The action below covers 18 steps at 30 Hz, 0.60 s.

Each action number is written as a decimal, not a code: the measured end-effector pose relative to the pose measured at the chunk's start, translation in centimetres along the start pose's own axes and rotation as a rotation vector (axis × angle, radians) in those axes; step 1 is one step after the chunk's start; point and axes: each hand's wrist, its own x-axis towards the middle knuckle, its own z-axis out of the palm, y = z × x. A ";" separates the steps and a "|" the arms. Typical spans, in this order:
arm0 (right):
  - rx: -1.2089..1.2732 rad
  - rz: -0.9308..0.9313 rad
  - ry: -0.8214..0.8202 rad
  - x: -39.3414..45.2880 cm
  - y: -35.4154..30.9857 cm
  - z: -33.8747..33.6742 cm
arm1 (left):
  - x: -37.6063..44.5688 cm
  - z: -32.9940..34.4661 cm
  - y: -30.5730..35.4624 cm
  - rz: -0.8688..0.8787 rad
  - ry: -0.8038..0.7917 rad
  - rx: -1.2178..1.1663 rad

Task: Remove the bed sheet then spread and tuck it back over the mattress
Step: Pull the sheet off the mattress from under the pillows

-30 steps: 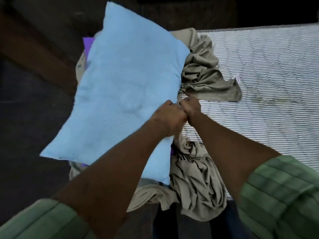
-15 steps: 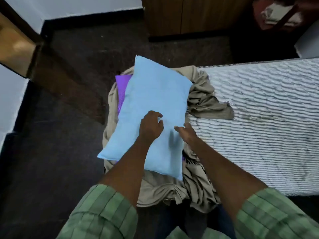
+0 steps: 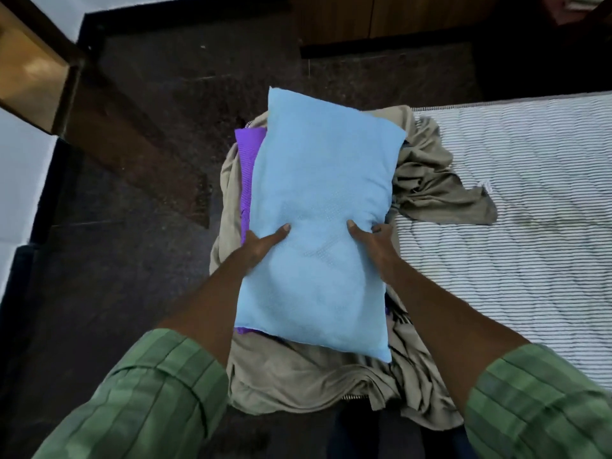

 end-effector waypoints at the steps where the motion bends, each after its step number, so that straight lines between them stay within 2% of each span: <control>1: 0.031 0.045 0.005 0.3 0.3 0.5 | 0.1 -0.1 -0.8 -0.042 -0.011 -0.021; 3: 0.061 0.123 -0.012 1.1 1.2 1.3 | 0.7 -0.1 -2.5 -0.102 0.009 -0.054; 6: 0.025 0.190 -0.121 2.9 2.4 1.9 | 1.7 -0.1 -4.5 -0.147 0.040 -0.081; 9: -0.043 0.254 -0.175 3.1 2.1 2.1 | 1.9 -0.3 -5.1 -0.134 0.053 -0.148; 13: -0.093 0.384 -0.201 3.5 2.2 2.2 | 1.6 -0.5 -4.3 -0.032 -0.026 -0.198; 18: -0.047 0.307 -0.142 3.4 2.8 2.1 | 1.7 -0.2 -4.5 -0.052 0.005 -0.184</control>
